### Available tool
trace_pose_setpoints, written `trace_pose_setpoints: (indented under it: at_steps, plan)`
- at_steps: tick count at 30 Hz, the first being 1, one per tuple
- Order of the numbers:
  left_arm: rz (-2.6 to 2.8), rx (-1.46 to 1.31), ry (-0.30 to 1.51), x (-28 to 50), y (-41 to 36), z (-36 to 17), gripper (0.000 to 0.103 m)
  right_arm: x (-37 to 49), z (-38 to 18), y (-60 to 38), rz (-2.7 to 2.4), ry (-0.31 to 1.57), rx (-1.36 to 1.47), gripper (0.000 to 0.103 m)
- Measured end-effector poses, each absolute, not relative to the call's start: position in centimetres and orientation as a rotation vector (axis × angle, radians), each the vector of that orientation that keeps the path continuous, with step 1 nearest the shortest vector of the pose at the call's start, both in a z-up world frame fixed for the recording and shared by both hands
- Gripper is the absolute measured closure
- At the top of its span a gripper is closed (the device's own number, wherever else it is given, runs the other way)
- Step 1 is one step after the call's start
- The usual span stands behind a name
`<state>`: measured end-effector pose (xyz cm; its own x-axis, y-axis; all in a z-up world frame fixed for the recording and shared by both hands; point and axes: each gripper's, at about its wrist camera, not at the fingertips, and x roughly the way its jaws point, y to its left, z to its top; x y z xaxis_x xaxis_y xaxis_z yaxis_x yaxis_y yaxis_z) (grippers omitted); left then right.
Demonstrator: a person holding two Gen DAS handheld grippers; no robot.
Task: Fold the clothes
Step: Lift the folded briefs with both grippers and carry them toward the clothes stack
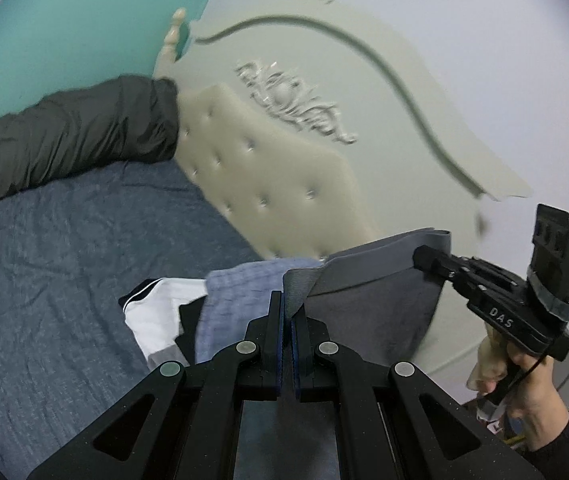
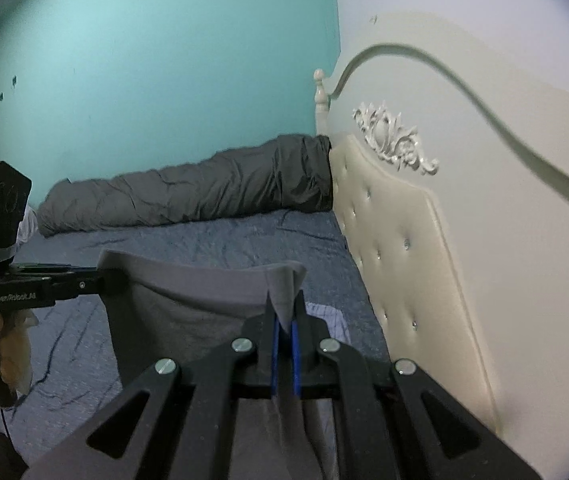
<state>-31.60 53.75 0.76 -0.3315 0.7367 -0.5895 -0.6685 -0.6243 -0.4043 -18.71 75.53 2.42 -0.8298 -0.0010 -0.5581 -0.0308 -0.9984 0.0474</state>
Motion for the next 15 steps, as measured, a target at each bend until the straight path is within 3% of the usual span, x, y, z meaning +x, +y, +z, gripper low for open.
trace_pose_setpoints:
  at_steps: [15]
  plan:
    - [1.961,-1.173,-0.134,-38.8,57.6,-8.4,0.099,-27.2,-5.5,79.7,2.885,0.060,-1.211,0.099]
